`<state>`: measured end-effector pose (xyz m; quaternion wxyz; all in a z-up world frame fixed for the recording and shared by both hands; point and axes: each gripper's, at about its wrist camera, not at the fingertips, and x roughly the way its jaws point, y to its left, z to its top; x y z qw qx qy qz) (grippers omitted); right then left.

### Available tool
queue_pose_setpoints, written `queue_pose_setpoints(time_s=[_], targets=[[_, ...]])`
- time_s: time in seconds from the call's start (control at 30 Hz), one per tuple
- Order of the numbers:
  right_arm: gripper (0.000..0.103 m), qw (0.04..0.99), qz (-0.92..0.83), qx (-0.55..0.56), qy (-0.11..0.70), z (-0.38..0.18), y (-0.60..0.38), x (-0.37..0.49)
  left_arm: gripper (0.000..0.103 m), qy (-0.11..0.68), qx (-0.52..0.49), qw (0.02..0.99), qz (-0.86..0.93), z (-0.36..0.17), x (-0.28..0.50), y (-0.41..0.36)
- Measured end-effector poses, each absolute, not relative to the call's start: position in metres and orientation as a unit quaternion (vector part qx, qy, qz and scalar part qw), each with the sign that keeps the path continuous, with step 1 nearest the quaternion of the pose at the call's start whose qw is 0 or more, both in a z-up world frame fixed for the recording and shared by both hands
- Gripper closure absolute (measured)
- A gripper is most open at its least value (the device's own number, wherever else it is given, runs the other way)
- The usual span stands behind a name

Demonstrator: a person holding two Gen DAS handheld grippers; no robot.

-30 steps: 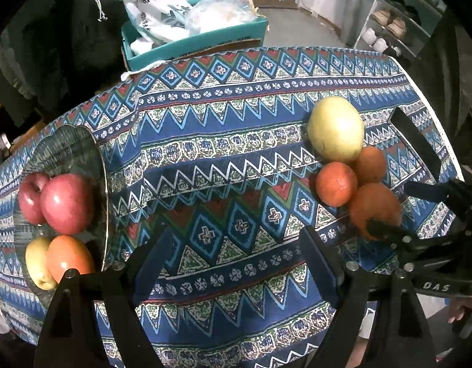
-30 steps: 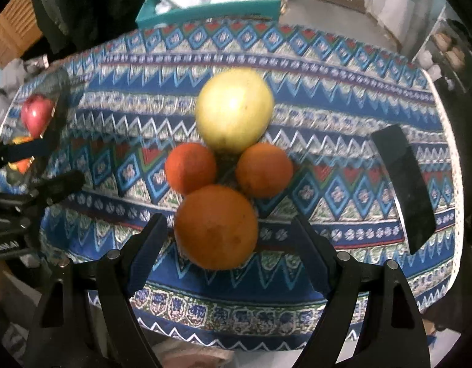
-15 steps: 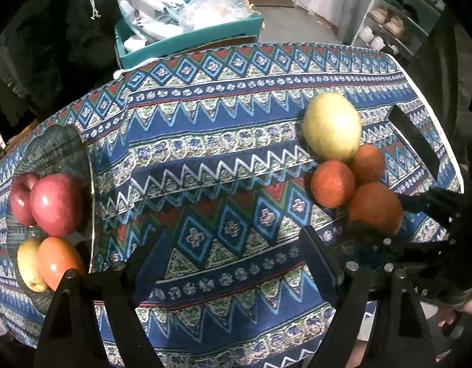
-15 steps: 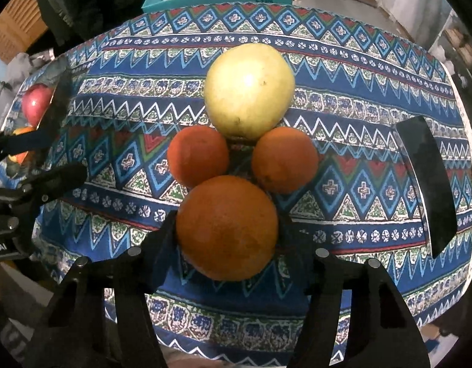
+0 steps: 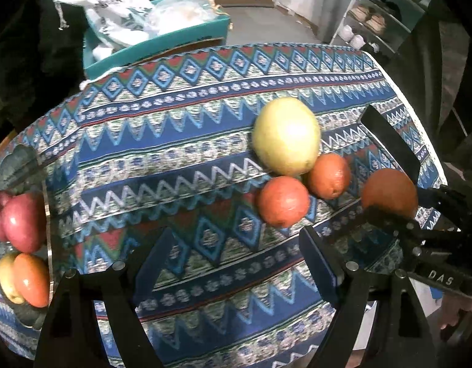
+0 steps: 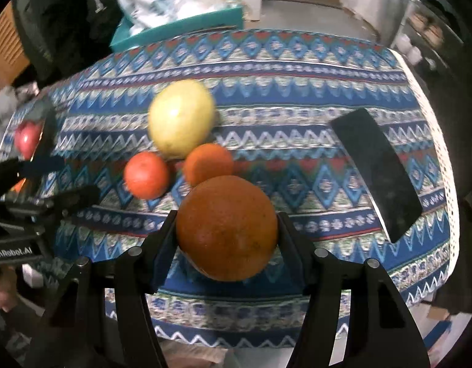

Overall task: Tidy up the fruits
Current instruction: 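Grasp a tangerine with the left tool while the right tool grasps the large orange, then lift the tangerine with the left tool while the right tool lifts the orange toward the plate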

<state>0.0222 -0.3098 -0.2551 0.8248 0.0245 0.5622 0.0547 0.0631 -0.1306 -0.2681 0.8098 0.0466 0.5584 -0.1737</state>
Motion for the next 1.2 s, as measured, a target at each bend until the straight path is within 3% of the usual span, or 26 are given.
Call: queue_pose_setpoints(time_s=[0.53, 0.73, 0.83, 1.2], targets=[[0.041, 0.84, 0.006, 0.071, 0.539, -0.258, -0.354, 0.04, 0.018, 0.577, 0.039, 0.795, -0.186, -0.296, 0.083, -0.164], [0.041, 0.837, 0.005, 0.075, 0.542, -0.263, -0.358, 0.045, 0.036, 0.586, 0.043, 0.787, -0.19, -0.305, 0.088, -0.172], [0.041, 0.836, 0.005, 0.076, 0.543, -0.264, -0.359, 0.046, 0.055, 0.586, 0.026, 0.783, -0.208, -0.305, 0.086, -0.173], [0.041, 0.847, 0.008, 0.068, 0.528, -0.253, -0.353, 0.047, 0.058, 0.557, 0.044, 0.804, -0.205, -0.28, 0.078, -0.168]])
